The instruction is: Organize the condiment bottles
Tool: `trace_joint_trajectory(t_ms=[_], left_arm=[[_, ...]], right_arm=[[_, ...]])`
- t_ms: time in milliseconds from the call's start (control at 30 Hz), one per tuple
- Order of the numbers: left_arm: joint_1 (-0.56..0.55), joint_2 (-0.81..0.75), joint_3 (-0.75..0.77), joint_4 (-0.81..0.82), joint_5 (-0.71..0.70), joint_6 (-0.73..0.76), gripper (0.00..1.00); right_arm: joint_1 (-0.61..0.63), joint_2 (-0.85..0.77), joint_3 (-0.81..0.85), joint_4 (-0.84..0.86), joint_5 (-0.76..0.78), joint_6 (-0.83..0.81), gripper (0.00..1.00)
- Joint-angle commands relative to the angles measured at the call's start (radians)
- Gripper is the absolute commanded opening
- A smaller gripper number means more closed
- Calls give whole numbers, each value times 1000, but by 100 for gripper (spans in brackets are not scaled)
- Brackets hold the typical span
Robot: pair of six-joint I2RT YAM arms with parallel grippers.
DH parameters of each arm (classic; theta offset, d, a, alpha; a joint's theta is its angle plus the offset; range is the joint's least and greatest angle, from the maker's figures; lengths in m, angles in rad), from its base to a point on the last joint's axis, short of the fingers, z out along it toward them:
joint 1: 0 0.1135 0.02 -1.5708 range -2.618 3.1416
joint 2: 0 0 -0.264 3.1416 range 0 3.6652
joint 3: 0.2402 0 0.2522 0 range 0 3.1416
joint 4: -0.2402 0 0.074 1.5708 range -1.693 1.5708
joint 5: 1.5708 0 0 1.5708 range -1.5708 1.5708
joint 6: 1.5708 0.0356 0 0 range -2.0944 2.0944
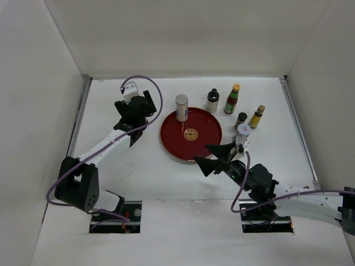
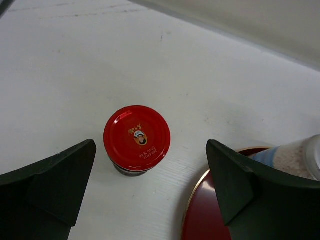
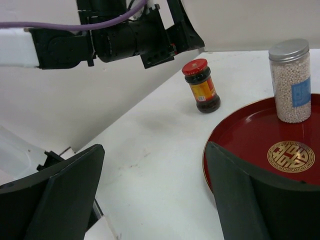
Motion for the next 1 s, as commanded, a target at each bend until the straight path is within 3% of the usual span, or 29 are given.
trace_joint_trajectory(t_ms=[0,333,467,567,633,833,967], left_arm=[[28,43,5,17,54,-14,95],[96,212,97,20,100,-14,91],[102,249,112,43,100,-8,77],[94,232,103,62,91,-5,52],[88,196,86,71,82,-1,43],[7,10,56,71,82,1,37],[-90,-3,89,71,82,-4,37]], right_arm=[[-5,4,36,27,-23,17,92],[-25,18,34,27,-23,28,100],[-33,9,33,27,-24,31,100],[-43,16,30,27,-27,43,100],[-46,23,33,22,-30,50,100],[-66,33,33,16,-26,65,100],[-77,33,33,11,-17,69,100]])
